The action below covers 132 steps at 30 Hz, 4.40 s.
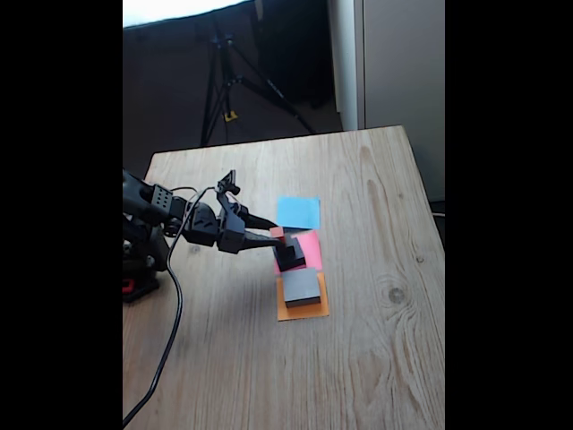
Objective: Tower of hanoi
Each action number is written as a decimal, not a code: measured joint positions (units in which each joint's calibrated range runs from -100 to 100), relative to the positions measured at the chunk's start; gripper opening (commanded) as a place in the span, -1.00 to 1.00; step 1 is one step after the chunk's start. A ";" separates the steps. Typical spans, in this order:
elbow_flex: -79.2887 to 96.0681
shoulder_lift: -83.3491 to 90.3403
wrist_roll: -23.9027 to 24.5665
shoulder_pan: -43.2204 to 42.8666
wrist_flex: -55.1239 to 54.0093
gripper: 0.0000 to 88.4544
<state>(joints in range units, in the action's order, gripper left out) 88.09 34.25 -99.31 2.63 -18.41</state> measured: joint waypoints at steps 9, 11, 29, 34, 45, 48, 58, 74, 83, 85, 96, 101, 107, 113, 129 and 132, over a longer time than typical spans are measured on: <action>0.00 0.00 0.00 0.00 -0.88 -0.48; 0.00 0.00 0.00 0.00 -0.88 -0.47; -17.38 9.23 1.91 0.00 26.82 -0.59; -29.99 12.40 4.86 0.10 44.92 -0.89; -51.11 15.13 9.03 2.17 71.82 -0.99; -54.06 16.08 8.85 4.75 76.78 -0.99; -55.71 19.24 2.08 10.84 84.31 -0.98; -43.89 19.24 0.35 18.69 69.82 -0.50; -31.12 15.82 0.17 23.03 53.08 -0.43; -29.47 14.02 0.17 24.06 49.24 -0.40; -23.29 0.09 0.17 23.64 25.14 -0.17; -23.29 -5.04 0.17 23.64 19.14 -0.13; -21.90 -11.20 0.17 23.75 9.93 -0.13; -20.34 -17.87 0.17 23.75 -0.80 -0.16; -13.56 -31.64 0.17 25.30 -26.10 -0.18; -12.26 -34.03 0.17 24.99 -30.74 -0.19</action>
<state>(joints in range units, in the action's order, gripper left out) 75.84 0.21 -99.13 27.62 -49.16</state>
